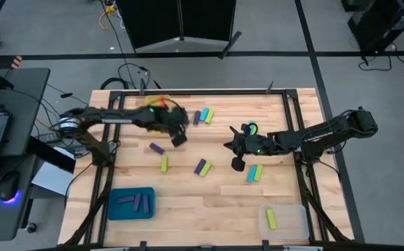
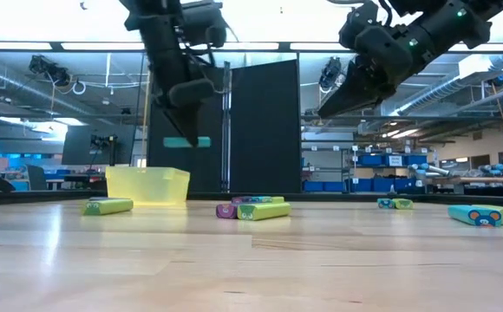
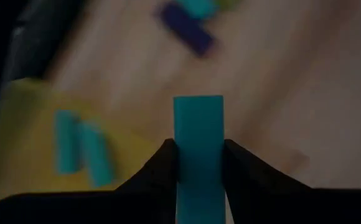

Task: Sort blocks
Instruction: Put the blue block into the yellow bin

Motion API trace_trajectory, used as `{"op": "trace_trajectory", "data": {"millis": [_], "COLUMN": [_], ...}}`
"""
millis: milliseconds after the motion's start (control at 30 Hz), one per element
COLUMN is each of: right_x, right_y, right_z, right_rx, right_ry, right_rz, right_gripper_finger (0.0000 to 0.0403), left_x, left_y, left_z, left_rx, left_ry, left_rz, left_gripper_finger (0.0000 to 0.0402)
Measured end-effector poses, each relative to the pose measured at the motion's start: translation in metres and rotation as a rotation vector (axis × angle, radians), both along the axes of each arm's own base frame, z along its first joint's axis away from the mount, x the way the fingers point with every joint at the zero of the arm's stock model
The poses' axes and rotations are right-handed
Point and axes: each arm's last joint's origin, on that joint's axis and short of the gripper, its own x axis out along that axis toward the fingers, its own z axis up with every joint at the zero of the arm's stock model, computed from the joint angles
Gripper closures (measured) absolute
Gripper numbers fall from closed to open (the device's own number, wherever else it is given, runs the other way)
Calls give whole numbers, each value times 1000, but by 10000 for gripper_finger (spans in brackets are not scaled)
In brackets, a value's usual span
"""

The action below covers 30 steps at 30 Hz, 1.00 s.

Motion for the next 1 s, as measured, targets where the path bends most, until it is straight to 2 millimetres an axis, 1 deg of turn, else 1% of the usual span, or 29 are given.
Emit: {"op": "trace_trajectory", "data": {"millis": [67, 167, 233, 333, 433, 500, 700, 800, 1000], "right_x": [0, 0, 0, 0, 0, 0, 1, 1, 1], "right_y": [0, 0, 0, -1, -5, -7, -14, -17, -23], "right_z": [0, 0, 0, 0, 0, 0, 1, 1, 1], "right_rx": [6, 7, 11, 21, 37, 40, 48, 46, 40], "right_ry": [-1, 4, 2, -7, -17, -19, -36, -36, -34], "right_rz": [-5, -5, -9, -28, -59, -71, -103, -114, -133], "right_gripper_finger": [390, 384, 382, 385, 390, 390, 380, 383, 390], "left_x": [-16, -39, -52, -63, -66, -70, -75, -75, -68], "left_y": [14, 32, 43, 55, 64, 68, 81, 84, 89], "left_z": [8, 9, 1, -17, -34, -41, -47, -49, -66], "left_rx": [24, 31, 24, -24, -42, -43, -38, -33, -66], "left_ry": [-36, -50, -37, -33, -56, -59, -72, -69, -37], "left_rz": [75, 172, 226, 260, 266, 281, 298, 293, 286], "left_gripper_finger": [303, 303, 303, 303, 303, 303, 303, 303, 303]}}
